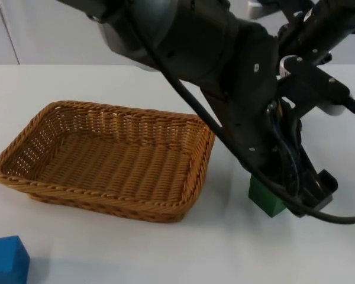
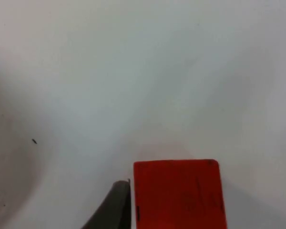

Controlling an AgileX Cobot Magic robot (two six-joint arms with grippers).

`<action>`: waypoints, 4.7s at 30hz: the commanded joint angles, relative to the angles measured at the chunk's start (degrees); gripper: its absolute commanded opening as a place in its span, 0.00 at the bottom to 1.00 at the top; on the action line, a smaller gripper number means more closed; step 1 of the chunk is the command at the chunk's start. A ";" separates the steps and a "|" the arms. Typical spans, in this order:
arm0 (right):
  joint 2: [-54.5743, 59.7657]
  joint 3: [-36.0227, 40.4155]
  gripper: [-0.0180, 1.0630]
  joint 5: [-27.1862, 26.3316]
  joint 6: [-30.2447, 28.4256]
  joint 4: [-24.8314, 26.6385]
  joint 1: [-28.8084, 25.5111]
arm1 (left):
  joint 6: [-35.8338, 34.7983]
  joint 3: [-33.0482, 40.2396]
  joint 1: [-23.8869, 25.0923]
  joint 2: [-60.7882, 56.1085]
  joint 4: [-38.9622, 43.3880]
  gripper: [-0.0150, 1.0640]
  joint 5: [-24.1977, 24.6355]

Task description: Pick up one cube with each hand and place exactly two cubes into the same basket, leaving the remaining cube outside.

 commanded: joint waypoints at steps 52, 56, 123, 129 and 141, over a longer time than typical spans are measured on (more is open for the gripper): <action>8.18 -0.49 0.95 -6.67 -0.46 0.26 1.93 | -6.78 -2.21 1.43 9.72 5.05 0.99 -10.13; 8.18 -0.49 0.95 -6.73 -0.46 0.15 1.93 | -6.78 -2.21 1.43 9.81 5.05 0.94 -10.02; -19.89 -0.49 0.01 6.86 0.12 -2.90 1.93 | -8.51 -2.01 1.43 -9.23 4.66 0.01 8.62; -19.89 -0.49 0.01 9.59 0.12 -2.90 1.93 | -8.51 -1.32 1.43 -10.18 4.94 0.01 9.29; -19.98 -0.49 0.01 12.56 1.99 -2.35 1.93 | -16.91 11.75 1.43 -17.77 15.87 0.01 4.94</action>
